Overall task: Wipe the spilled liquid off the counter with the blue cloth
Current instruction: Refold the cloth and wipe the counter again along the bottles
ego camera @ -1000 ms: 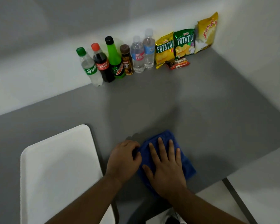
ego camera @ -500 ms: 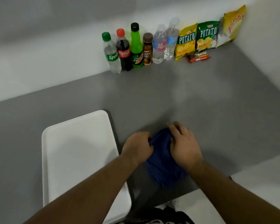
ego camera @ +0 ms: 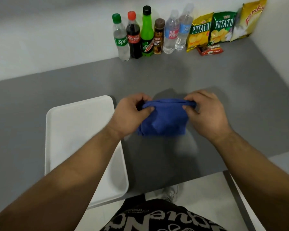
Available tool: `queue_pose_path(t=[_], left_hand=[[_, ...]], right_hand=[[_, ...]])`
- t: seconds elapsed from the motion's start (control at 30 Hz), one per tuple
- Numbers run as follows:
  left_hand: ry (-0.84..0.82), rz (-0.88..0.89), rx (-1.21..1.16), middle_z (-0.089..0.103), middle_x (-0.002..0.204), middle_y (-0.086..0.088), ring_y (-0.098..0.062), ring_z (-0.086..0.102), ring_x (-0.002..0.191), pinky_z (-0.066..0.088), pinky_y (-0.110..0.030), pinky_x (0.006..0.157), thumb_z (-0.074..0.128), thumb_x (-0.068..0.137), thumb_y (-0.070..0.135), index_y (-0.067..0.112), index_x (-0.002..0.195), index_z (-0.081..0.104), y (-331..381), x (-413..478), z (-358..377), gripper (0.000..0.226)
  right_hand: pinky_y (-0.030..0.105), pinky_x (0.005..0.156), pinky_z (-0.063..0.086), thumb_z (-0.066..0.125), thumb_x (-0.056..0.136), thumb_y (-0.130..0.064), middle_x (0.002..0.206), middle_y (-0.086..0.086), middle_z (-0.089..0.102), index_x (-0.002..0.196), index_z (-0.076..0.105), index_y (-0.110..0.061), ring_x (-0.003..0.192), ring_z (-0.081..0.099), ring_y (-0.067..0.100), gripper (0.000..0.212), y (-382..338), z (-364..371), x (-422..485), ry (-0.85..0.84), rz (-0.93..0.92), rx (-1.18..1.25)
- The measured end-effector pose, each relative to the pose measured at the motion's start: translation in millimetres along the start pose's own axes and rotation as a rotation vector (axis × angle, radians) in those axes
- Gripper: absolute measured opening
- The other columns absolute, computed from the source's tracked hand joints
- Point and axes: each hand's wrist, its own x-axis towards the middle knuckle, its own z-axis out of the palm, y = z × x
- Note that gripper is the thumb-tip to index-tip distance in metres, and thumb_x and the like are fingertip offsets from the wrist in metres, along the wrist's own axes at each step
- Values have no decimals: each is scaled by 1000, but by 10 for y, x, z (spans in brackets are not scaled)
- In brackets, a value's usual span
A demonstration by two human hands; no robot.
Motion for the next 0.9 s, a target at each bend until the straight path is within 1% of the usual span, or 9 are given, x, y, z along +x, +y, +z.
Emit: queue_pose_path(t=[0.07,0.17,0.27,0.37,0.53,0.6,0.73,0.83,0.9], left_hand=[[46,89,-74,73,86,6,-6,66,77,53,-20,74,74,87,15,23,94,72,137,-33,-72,11],[62,220,52,71,85,8,-6,66,78,50,-14,75,74,85,15,25,92,72,140,-202,-69,12],[-77,182,319,71,91,11,-10,67,82,56,-26,80,75,86,17,25,96,73,-113,-464,54,14],[-266,25,520,72,102,8,-12,67,90,57,-38,87,72,88,21,28,102,72,-360,-724,226,16],[-406,-59,480,70,103,20,-2,66,92,55,-22,88,71,90,25,37,109,70,-500,-856,227,22],[-384,-112,349,71,100,22,1,68,91,53,-13,85,73,90,22,36,108,72,-478,-770,134,23],[-136,-126,235,75,97,6,-7,71,84,54,-16,83,73,89,13,30,101,73,-445,-411,32,21],[-2,-185,364,75,103,3,-15,69,89,52,-19,84,68,90,15,23,110,71,-510,-133,76,22],[65,-245,455,75,111,0,-22,69,99,51,-27,89,65,90,17,22,116,69,-587,-64,118,26]], right_hand=[[14,94,33,68,87,-22,108,-5,69,102,71,-20,99,60,21,15,-88,-144,-55,94,-79,40],[27,97,42,72,84,-12,114,-1,72,103,72,-15,100,64,25,20,-95,-175,-277,117,-196,10],[38,91,49,77,80,-7,109,1,73,104,73,-17,99,66,27,26,18,-19,-618,-84,-144,-54],[35,88,49,73,87,-17,110,-5,72,112,73,-27,103,62,21,26,123,167,-933,-370,-12,-134],[23,81,36,68,94,-27,107,-14,65,117,71,-33,97,49,5,24,221,164,-1043,-518,5,-91],[19,77,37,72,92,-24,103,-14,65,115,72,-32,92,49,3,25,211,86,-932,-497,2,-40],[6,80,40,73,91,-22,107,-10,70,117,73,-29,89,59,6,26,204,192,-479,-352,63,39],[35,102,48,69,92,-14,121,9,71,124,70,-15,112,65,31,33,245,426,-141,-252,82,-44],[44,104,47,66,88,-1,119,14,71,120,73,-9,112,64,39,33,235,549,-11,-215,-87,-74]])
